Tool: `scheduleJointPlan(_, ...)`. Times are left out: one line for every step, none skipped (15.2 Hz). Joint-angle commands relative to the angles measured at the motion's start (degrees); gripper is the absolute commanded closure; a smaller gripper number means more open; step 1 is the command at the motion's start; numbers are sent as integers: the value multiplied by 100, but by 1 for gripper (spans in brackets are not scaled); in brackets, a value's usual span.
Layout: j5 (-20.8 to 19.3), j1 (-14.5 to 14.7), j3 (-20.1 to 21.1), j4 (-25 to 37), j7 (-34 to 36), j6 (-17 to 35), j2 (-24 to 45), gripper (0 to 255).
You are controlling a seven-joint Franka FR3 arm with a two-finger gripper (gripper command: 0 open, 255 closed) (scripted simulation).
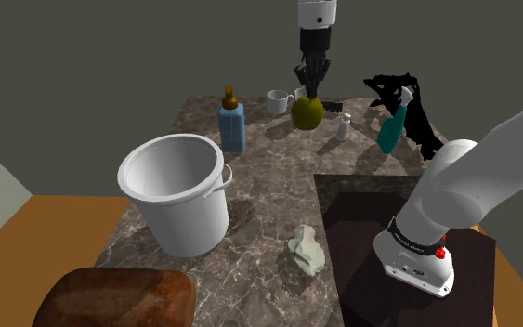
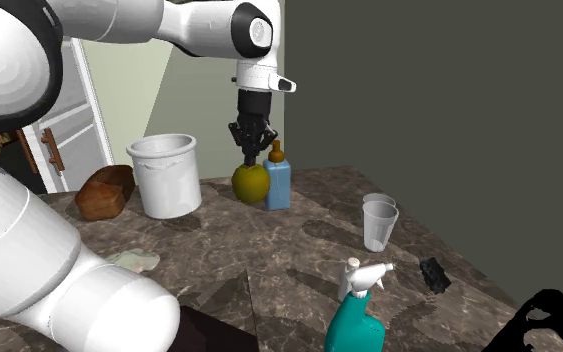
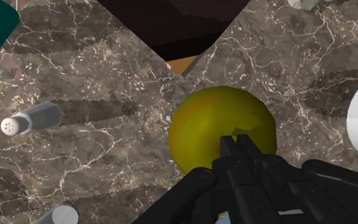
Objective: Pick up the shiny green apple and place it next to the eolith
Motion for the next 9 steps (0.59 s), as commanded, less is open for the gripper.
scheduleJointPlan(104,100,196,-162,282,-21,-192,255)
scheduleJointPlan(160,150,291,-237,414,-25,-277,255)
scheduleJointPlan(218,200,388,-305,546,-28,-356,255)
scheduleJointPlan(280,251,485,-368,678,-30,-430,255)
scheduleJointPlan(343,303,583,-424,811,-32,-498,255)
scheduleJointPlan(409,354,683,-474,945,-34,-560,255)
scheduleJointPlan(477,406,784,-518,1078,-34,-616,255)
scheduleJointPlan(546,460,885,-555,1213,-33,-666,255)
scheduleJointPlan(617,513,988,-586,1347,-32,-710,255)
